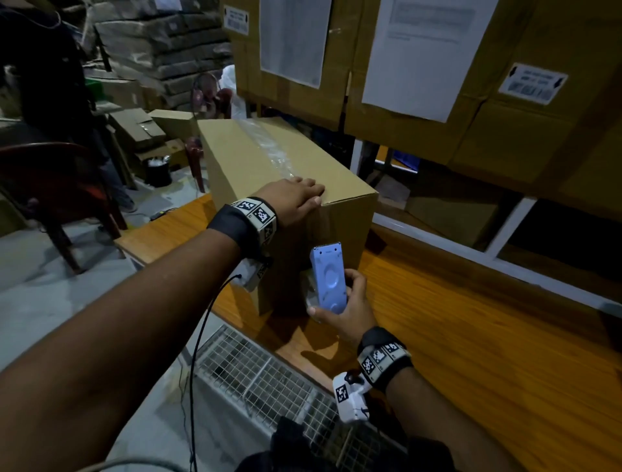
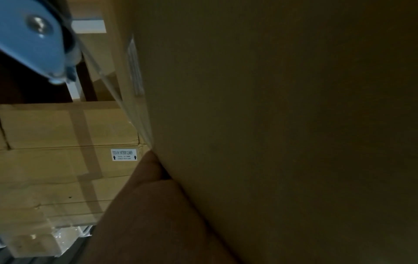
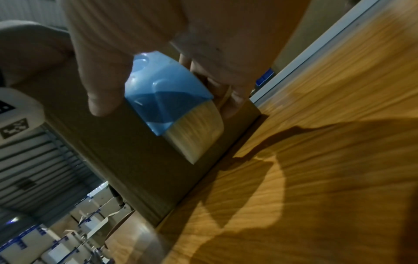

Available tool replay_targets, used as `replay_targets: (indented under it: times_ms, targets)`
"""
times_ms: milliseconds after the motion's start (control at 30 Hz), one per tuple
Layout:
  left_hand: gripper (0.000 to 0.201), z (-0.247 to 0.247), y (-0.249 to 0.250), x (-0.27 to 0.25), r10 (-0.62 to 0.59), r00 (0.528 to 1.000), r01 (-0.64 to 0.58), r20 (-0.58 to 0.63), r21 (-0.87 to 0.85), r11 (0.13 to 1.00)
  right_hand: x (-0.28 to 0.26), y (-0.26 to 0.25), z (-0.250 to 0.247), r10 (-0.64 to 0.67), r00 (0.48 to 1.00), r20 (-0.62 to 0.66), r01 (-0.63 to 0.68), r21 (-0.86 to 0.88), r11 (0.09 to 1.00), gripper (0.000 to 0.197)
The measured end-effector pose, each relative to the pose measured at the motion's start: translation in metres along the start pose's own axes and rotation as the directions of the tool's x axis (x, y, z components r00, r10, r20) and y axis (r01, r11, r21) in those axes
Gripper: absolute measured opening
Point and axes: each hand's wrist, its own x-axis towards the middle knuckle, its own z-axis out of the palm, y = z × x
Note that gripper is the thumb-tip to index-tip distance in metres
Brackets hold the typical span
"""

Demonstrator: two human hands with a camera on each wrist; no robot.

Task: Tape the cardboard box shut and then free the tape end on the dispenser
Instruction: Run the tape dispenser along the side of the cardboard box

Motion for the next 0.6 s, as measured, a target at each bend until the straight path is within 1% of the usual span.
replay_targets:
  times_ms: [100,233,433,600]
  targets:
    - [0.05,0.0,0.001,-0.001,-0.006,1.0,0.006,0.0,0.004,1.0,0.001,-0.001,0.002,-0.033,0.999,-0.003,0.033,-0.009,0.999,0.087]
    - [0.05,-0.001,0.002,-0.001,-0.008,1.0,0.008,-0.008,0.017,1.0,-0.006,-0.004,-0.003,-0.115,0.992,-0.044,0.114,-0.017,0.993,0.081]
    - [0.051,-0.001,0.001,0.0,-0.021,1.0,0.021,0.009,0.025,0.999,-0.023,-0.008,-0.019,-0.215,0.975,-0.059,0.212,-0.043,0.976,0.093]
    - [0.051,-0.002,0.003,0.001,-0.033,0.999,0.031,0.029,0.043,0.999,-0.035,-0.013,-0.025,-0.281,0.955,-0.094,0.279,-0.032,0.96,0.095]
